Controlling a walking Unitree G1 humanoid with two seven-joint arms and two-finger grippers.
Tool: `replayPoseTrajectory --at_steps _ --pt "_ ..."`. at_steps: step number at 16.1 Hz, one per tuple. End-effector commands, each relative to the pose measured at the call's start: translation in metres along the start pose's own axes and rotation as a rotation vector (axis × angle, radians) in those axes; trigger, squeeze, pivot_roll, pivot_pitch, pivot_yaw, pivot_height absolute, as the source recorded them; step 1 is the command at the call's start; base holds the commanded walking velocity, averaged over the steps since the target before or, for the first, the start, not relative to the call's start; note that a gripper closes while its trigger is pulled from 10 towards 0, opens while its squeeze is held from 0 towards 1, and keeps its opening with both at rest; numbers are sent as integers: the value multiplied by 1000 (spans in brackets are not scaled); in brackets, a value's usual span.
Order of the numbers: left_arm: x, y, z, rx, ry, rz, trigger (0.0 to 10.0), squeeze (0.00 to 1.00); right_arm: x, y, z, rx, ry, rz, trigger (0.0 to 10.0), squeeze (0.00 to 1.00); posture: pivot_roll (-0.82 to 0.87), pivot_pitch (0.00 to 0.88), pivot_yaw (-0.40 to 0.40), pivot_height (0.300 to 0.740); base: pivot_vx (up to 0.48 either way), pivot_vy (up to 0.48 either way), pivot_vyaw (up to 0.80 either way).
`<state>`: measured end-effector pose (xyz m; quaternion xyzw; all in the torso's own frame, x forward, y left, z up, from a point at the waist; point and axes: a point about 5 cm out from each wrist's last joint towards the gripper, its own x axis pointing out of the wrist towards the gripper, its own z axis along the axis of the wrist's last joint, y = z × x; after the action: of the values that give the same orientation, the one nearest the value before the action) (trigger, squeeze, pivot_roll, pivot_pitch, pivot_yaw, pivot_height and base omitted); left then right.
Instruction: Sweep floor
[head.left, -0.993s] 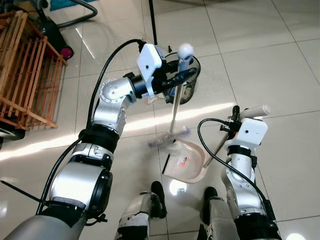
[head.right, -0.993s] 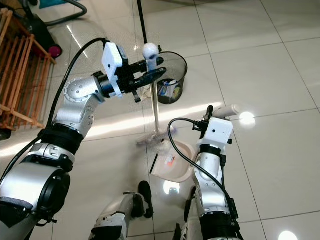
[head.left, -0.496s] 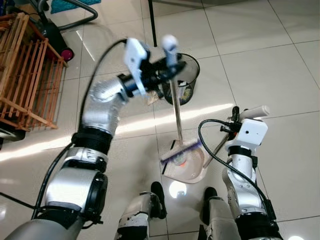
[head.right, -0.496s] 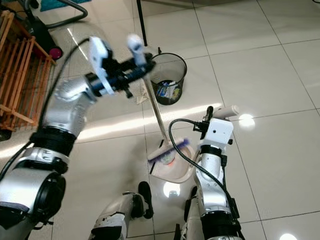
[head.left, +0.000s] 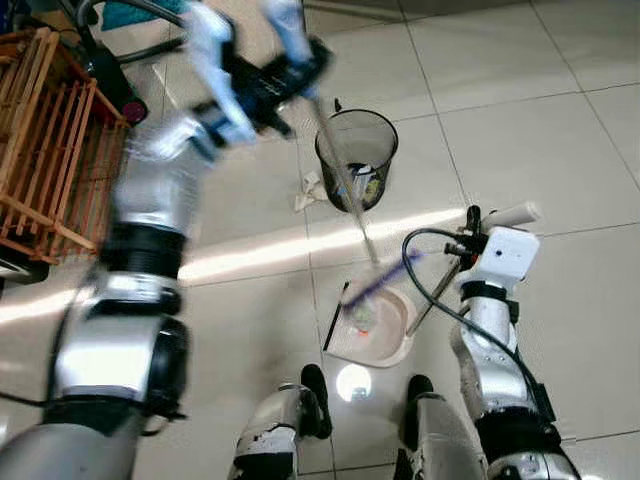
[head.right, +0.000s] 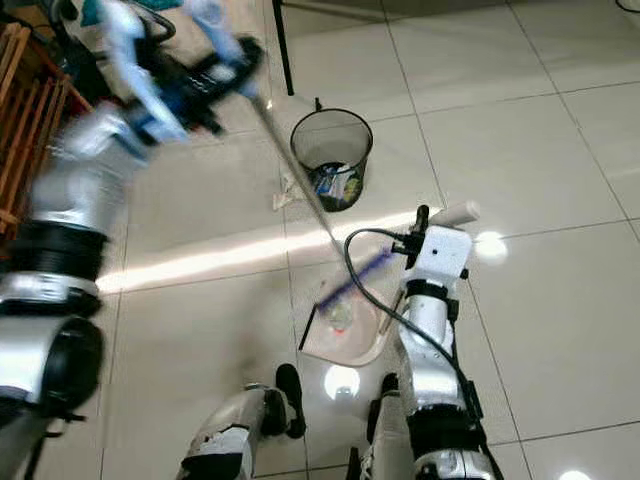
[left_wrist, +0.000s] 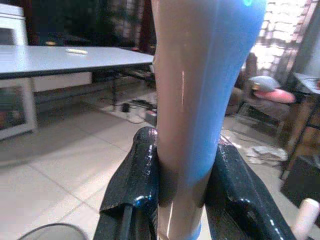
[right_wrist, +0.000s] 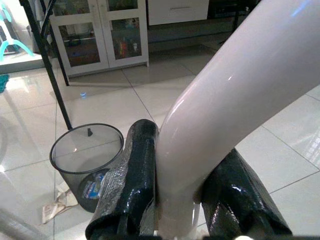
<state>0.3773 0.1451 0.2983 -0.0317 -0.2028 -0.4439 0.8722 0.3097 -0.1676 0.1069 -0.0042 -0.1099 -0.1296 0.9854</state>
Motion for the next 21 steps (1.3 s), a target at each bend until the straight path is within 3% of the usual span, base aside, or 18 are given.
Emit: replayPoseTrajectory --at_steps 1,4,8,10,11,12,13,15,16,18,19,21 --pt "-6 6 15 45 -12 22 10000 0 -8 -5 -19 -2 107 -8 10000 0 45 231 137 740 0 0 0" --pt "-19 12 23 153 80 90 10000 0 0 -16 -14 10 103 -35 10000 0 33 194 135 740 0 0 0" --pt "-45 -1 3 176 136 216 10000 0 10 -30 -5 40 112 -56 10000 0 13 177 118 740 0 0 0" --pt "-71 -1 -1 233 158 352 10000 0 11 -42 -2 76 131 -87 10000 0 18 159 109 740 0 0 0" --pt "-77 -1 -3 252 175 382 10000 0 12 -44 -1 82 134 -89 10000 0 23 148 104 740 0 0 0" --pt "-89 -2 -14 286 239 430 10000 0 15 -47 4 90 126 -83 10000 0 28 130 95 740 0 0 0" --pt "-105 -9 -31 277 291 483 10000 0 18 -47 16 108 99 -73 10000 0 28 124 91 740 0 0 0" --pt "-119 -21 -56 254 331 548 10000 0 24 -47 34 144 58 -51 10000 0 28 110 82 740 0 0 0" --pt "-127 -32 -82 219 397 601 10000 0 27 -46 51 156 22 -30 10000 0 8 100 83 740 0 0 0" --pt "-128 -39 -93 206 429 625 10000 0 29 -46 63 164 0 -17 10000 0 3 101 86 740 0 0 0" --pt "-126 -48 -98 241 446 654 10000 0 32 -44 89 197 -45 24 10000 0 6 98 79 740 0 0 0" --pt "-128 -51 -98 256 443 672 10000 0 35 -42 109 218 -66 60 10000 0 14 97 72 740 0 0 0"
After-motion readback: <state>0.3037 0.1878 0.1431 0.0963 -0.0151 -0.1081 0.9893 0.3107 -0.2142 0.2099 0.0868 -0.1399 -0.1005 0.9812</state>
